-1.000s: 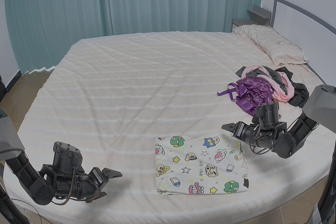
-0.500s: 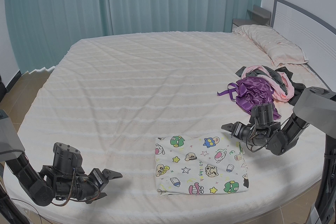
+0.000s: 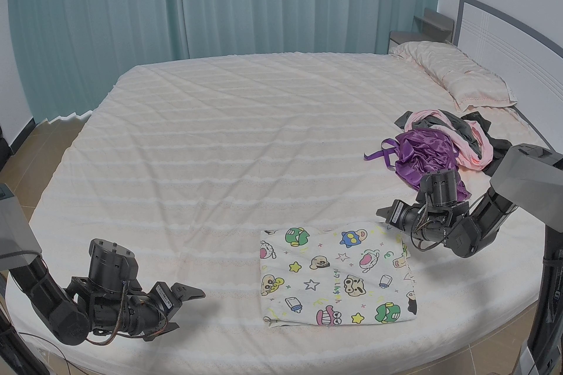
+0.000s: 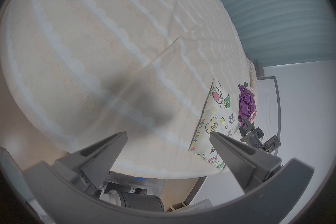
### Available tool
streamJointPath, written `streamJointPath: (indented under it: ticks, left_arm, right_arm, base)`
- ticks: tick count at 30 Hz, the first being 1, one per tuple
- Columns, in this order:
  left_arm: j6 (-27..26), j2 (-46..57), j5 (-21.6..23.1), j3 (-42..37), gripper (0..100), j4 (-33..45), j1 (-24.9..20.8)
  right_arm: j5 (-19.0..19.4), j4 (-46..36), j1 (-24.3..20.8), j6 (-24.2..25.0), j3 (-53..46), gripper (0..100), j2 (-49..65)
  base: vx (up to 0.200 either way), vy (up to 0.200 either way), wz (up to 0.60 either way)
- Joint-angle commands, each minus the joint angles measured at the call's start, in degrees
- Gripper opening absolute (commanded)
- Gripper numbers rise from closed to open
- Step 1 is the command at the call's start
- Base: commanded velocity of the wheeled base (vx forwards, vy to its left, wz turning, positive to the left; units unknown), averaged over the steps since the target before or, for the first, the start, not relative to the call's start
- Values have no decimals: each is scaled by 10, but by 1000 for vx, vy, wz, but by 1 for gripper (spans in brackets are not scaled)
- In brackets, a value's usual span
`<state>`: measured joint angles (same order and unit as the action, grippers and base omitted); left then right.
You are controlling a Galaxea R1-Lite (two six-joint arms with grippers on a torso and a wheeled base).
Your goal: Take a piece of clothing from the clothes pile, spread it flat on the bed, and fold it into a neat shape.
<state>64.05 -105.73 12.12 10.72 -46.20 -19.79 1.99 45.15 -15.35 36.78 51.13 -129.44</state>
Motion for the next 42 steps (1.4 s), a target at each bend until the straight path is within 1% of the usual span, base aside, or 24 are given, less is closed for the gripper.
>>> streamJointPath:
  ticks: [1,9,13,19,36,37,42]
  left_arm:
    - [0,-1,0,0,100,0,0]
    - [0,-1,0,0,100,0,0]
    - [0,-1,0,0,100,0,0]
    - [0,-1,0,0,100,0,0]
    - [0,-1,0,0,100,0,0]
    - [0,-1,0,0,100,0,0]
    - [0,-1,0,1,100,0,0]
  right_arm:
    - [0,-1,2,0,-2,0,1]
    - [0,0,19,2,-2,0,3]
    - [-8,2,31,3,3,0,1]
    - [-9,5,42,7,6,0,-10]
    - [-9,5,52,8,13,0,-23]
    - [-9,3,52,8,12,100,-22]
    - [-10,0,52,8,0,100,-7]
  base:
    - [0,0,0]
    - [0,0,0]
    - [0,0,0]
    - [0,0,0]
    - [0,0,0]
    - [0,0,0]
    - [0,0,0]
